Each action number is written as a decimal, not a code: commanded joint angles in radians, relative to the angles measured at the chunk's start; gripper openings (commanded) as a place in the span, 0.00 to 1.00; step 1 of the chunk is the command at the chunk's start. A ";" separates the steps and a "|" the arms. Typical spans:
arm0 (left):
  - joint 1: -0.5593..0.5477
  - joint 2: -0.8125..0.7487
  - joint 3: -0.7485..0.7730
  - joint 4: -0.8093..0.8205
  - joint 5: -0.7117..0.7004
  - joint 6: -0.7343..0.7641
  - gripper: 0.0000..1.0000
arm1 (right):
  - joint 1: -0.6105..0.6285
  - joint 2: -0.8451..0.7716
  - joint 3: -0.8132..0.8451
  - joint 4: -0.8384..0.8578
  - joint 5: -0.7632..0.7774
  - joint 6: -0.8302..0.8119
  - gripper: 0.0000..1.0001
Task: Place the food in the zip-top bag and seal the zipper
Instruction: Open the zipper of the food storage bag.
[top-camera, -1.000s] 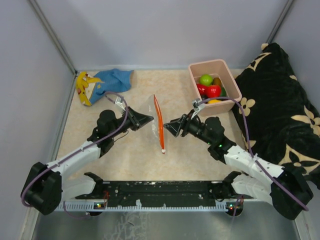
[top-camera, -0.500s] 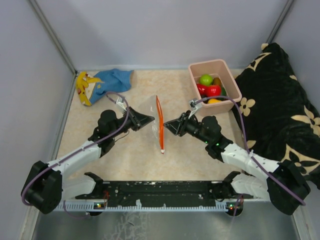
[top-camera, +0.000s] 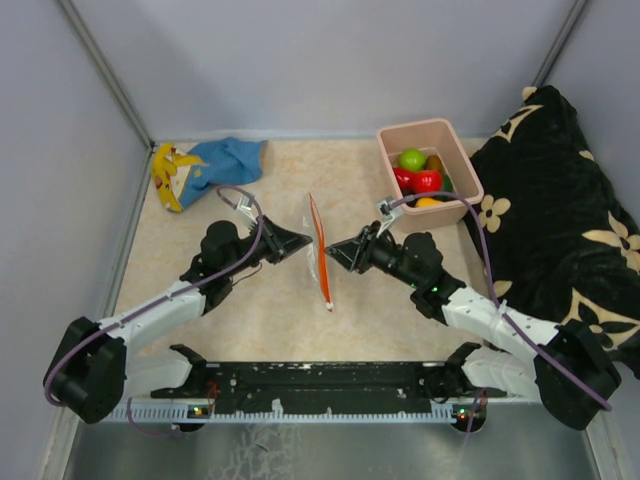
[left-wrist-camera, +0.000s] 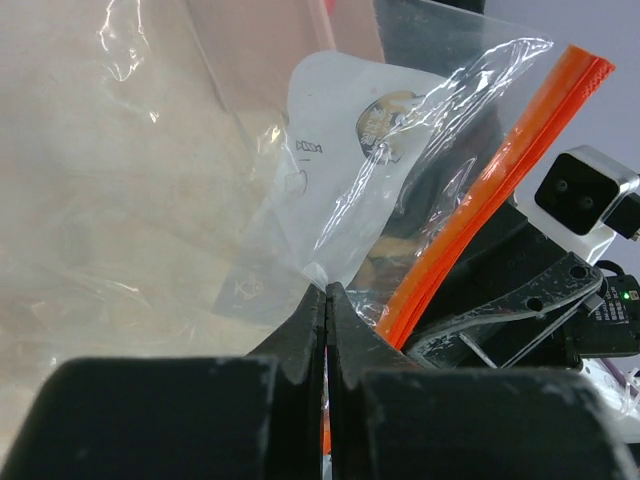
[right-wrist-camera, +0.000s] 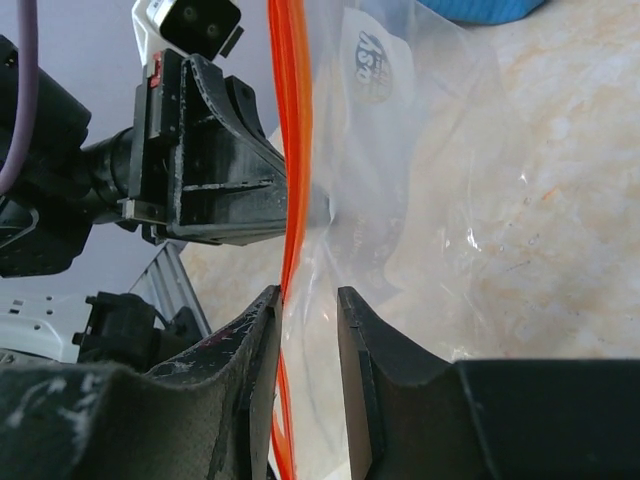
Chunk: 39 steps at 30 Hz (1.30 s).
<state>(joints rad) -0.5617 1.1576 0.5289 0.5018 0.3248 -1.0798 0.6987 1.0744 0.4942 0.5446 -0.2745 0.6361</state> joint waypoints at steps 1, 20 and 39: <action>-0.012 0.010 0.030 0.029 -0.011 0.014 0.00 | 0.008 -0.006 0.044 0.094 -0.003 0.012 0.30; -0.020 -0.015 0.016 0.051 0.014 -0.019 0.00 | 0.008 0.001 0.002 0.037 0.079 -0.023 0.19; -0.026 -0.027 -0.023 0.106 0.010 -0.063 0.00 | 0.010 0.007 -0.029 -0.001 0.100 -0.035 0.19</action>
<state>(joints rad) -0.5800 1.1576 0.5236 0.5495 0.3256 -1.1255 0.6987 1.0916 0.4805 0.5282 -0.2173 0.6281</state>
